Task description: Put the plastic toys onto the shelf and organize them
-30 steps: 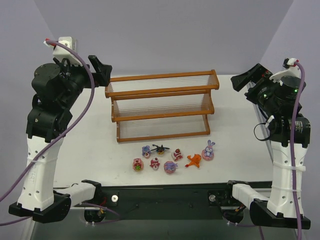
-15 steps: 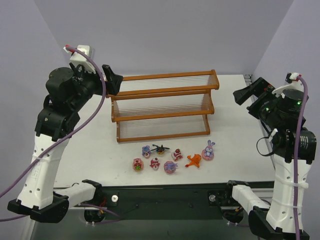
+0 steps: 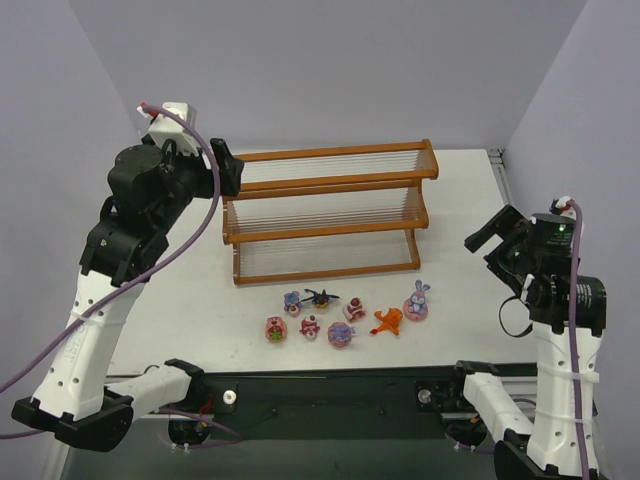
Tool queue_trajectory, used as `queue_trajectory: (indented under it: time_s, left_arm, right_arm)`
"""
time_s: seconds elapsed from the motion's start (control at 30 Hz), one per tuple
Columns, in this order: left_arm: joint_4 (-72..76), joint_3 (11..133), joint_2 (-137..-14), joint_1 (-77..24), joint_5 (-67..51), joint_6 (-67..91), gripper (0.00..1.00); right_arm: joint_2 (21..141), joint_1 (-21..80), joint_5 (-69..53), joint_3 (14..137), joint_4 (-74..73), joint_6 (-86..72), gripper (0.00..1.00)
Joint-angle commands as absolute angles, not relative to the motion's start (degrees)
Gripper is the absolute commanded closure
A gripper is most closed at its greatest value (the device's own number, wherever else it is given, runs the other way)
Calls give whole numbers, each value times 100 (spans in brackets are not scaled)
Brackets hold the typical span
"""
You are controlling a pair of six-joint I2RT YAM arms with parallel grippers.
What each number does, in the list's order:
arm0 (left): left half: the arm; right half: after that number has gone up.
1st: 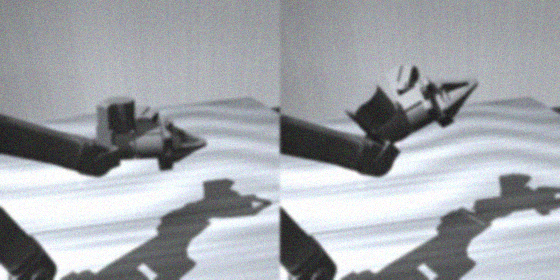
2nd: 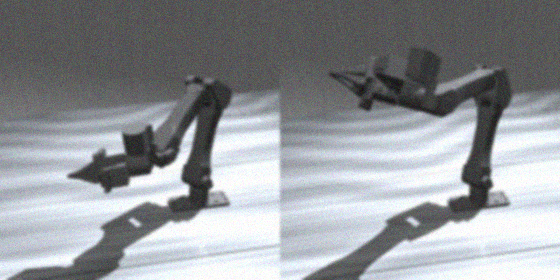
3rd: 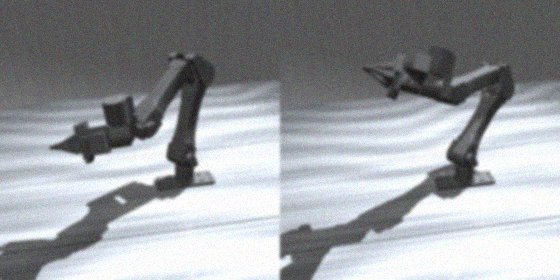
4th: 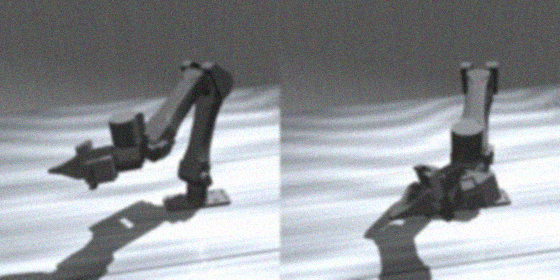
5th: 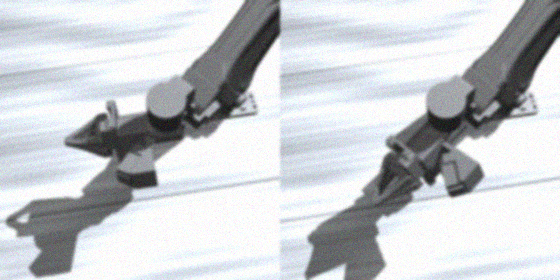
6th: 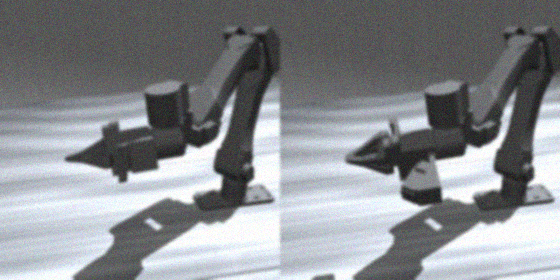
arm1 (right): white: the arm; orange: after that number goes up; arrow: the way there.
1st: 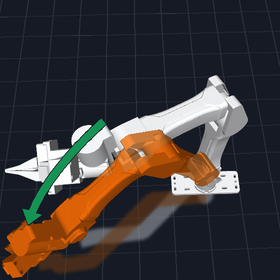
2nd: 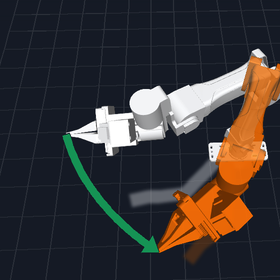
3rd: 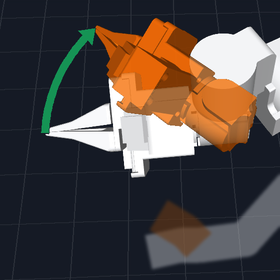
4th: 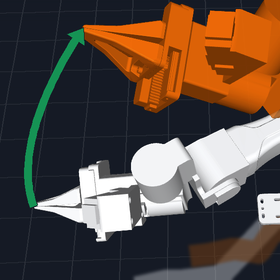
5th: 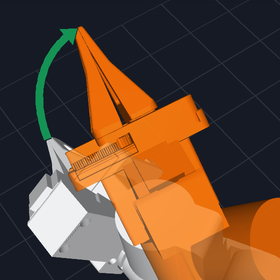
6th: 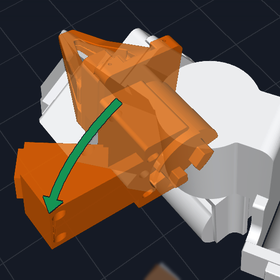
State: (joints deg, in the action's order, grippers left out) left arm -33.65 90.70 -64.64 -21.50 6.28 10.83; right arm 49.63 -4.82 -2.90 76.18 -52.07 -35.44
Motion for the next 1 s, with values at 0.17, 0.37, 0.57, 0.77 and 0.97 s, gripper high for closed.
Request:
queue_trajectory:
  time_s: [0.17,0.37,0.57,0.77,0.97]
  left_arm:
    - [-3138,8789,-6258,-2241,457,1002,3]
    - [-3094,8736,-6363,-2276,422,1011,3]
    - [-3111,8833,-6460,-2390,510,914,2]
    - [-3111,8763,-6451,-2408,554,896,3]
    - [-3146,8745,-6425,-2426,633,844,3]
  right_arm:
    - [4852,-335,-1396,6005,-5134,-3235,7]
    - [4588,1603,207,4730,-4141,-3681,6]
    - [4746,2241,1546,3842,-3464,-4262,8]
    - [5071,2285,1415,3341,-2813,-4175,14]
    - [5256,2355,1266,2787,-1655,-4192,18]
